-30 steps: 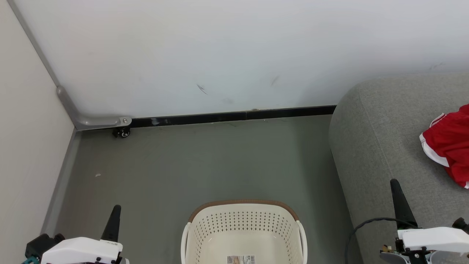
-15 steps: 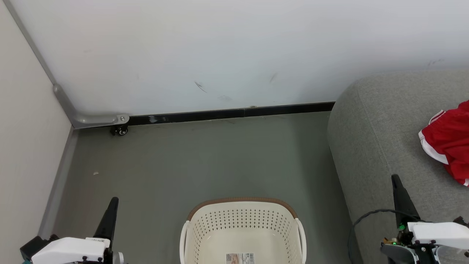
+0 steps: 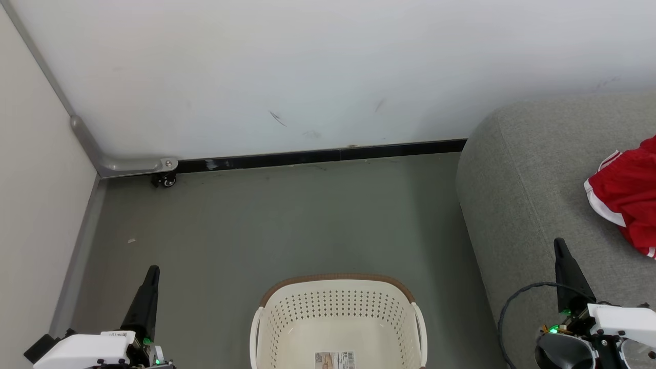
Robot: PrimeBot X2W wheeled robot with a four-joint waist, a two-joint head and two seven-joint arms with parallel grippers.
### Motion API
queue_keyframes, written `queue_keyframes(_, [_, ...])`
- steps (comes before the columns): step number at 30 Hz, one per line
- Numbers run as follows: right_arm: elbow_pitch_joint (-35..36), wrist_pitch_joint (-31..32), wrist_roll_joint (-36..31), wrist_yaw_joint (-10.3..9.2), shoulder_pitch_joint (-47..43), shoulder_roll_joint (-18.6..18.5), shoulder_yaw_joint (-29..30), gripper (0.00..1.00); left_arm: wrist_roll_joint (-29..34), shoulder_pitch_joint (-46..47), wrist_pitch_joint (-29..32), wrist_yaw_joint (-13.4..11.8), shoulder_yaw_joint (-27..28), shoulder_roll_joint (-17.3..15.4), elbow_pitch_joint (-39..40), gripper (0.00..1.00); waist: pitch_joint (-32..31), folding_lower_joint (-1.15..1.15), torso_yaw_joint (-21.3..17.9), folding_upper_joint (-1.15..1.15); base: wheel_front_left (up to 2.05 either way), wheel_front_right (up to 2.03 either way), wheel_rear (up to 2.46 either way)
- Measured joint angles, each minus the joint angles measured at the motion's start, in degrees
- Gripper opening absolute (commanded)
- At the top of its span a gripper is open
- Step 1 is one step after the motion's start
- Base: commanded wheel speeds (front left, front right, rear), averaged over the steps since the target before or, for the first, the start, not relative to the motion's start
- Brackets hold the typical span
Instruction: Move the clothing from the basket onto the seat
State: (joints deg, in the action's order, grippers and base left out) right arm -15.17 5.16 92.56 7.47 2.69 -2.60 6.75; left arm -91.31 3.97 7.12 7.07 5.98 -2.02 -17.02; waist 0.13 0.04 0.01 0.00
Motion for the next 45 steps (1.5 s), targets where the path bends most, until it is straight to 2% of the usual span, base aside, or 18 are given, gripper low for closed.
queue_keyframes(45, [-0.1, 0.1, 0.2, 0.0, 0.0, 0.0, 0.1, 0.0, -0.3, 0.0, -0.1, 0.0, -0.6, 0.0, 0.8, 0.0, 0.0, -0.02, 0.0, 0.0, 0.0, 0.0, 0.0])
